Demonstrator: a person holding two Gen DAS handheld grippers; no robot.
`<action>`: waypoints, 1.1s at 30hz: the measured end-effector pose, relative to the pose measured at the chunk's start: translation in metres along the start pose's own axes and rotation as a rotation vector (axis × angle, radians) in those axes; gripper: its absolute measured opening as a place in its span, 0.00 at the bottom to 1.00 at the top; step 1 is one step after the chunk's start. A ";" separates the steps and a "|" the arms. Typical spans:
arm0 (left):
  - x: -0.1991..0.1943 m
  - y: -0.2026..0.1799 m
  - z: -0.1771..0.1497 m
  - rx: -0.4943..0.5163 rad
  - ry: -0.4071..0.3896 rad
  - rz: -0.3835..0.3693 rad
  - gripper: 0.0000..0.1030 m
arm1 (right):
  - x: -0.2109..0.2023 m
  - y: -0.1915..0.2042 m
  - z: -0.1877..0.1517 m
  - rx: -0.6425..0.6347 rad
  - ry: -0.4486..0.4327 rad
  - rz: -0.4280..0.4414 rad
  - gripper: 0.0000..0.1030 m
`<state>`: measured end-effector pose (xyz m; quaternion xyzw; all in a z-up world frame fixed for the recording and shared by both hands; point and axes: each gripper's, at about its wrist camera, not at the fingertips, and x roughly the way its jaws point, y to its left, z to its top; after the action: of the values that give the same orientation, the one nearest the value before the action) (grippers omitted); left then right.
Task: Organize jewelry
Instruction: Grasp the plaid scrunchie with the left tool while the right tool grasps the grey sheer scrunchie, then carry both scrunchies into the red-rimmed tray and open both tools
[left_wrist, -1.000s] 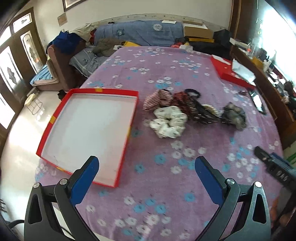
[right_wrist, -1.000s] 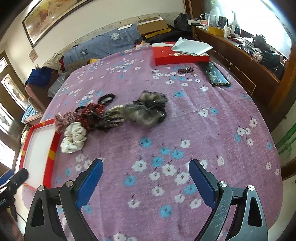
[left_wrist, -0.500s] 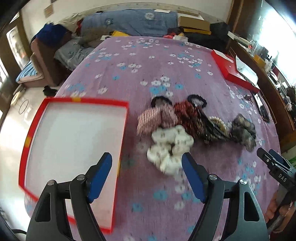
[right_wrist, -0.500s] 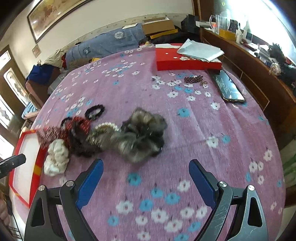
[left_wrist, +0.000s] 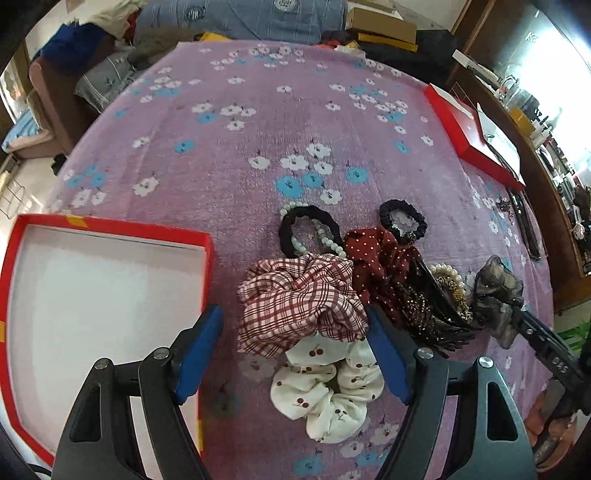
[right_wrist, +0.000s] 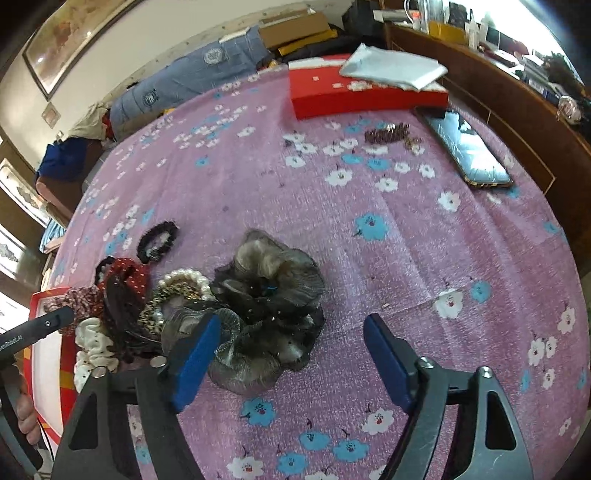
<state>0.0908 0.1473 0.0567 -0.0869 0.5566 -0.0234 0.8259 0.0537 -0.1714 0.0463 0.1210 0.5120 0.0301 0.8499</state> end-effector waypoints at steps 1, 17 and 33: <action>0.001 0.001 0.000 -0.004 0.002 -0.016 0.49 | 0.002 -0.001 0.000 0.002 0.005 0.000 0.66; -0.092 0.019 -0.018 -0.012 -0.100 -0.120 0.08 | -0.051 0.006 -0.008 0.069 -0.055 0.018 0.17; -0.143 0.190 -0.086 -0.152 -0.121 0.208 0.08 | -0.065 0.188 -0.068 -0.207 0.047 0.264 0.17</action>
<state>-0.0539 0.3432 0.1237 -0.0922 0.5121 0.1096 0.8469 -0.0232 0.0117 0.1165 0.0983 0.5055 0.1968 0.8343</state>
